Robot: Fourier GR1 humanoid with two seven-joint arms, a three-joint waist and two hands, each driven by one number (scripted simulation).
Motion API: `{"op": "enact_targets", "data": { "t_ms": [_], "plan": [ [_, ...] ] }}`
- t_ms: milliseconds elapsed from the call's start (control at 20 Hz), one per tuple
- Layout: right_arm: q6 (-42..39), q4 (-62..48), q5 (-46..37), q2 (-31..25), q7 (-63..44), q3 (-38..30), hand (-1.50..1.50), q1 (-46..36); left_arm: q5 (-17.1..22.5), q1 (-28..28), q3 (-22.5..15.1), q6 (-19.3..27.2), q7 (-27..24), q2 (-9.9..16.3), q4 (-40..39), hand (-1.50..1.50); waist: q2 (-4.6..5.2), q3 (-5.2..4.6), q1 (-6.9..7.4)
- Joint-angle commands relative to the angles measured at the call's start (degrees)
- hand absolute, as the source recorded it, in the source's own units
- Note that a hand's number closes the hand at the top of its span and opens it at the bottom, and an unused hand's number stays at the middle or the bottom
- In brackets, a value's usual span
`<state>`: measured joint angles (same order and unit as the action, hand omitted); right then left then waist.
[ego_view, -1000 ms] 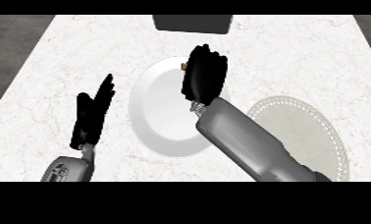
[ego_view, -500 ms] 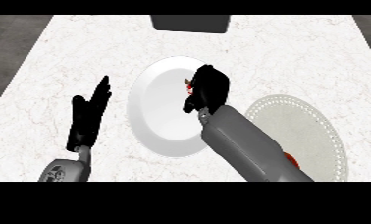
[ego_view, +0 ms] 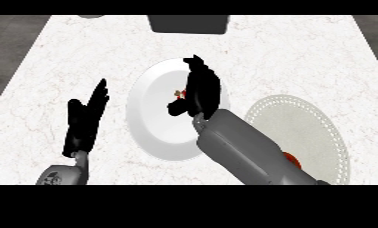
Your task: Pick the cupcake from the placemat and place it in the plate
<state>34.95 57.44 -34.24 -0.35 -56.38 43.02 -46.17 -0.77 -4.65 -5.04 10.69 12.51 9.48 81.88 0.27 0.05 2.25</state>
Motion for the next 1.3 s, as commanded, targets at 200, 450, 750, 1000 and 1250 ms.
{"op": "enact_targets", "data": {
  "t_ms": [200,450,750,1000,1250],
  "plan": [
    [24.1,12.4,-0.1,0.3,5.5,-3.4,-1.5,7.7,-0.6,3.6,-0.3,1.1,0.5,-0.3,2.6,0.0,-0.57,0.07,-1.39],
    [24.2,14.6,6.8,0.3,16.6,-4.3,-1.5,12.4,-2.6,3.1,-1.3,3.1,1.1,-2.0,3.7,0.0,-0.19,0.0,-1.57],
    [29.6,14.3,15.0,0.3,29.2,1.0,-1.5,16.9,-0.9,0.6,1.5,0.2,3.2,-0.5,2.7,0.0,-0.15,-0.02,-1.61],
    [29.5,11.0,22.3,0.3,38.7,2.9,-1.5,18.0,-0.6,-1.3,3.9,-1.3,1.7,-0.2,0.6,0.0,-0.17,-0.03,-1.74],
    [34.3,3.9,27.5,0.3,38.5,5.4,-1.5,13.3,-3.4,2.8,0.8,0.3,1.9,-2.6,4.4,0.0,-0.17,-0.03,-1.37]
  ]
}}
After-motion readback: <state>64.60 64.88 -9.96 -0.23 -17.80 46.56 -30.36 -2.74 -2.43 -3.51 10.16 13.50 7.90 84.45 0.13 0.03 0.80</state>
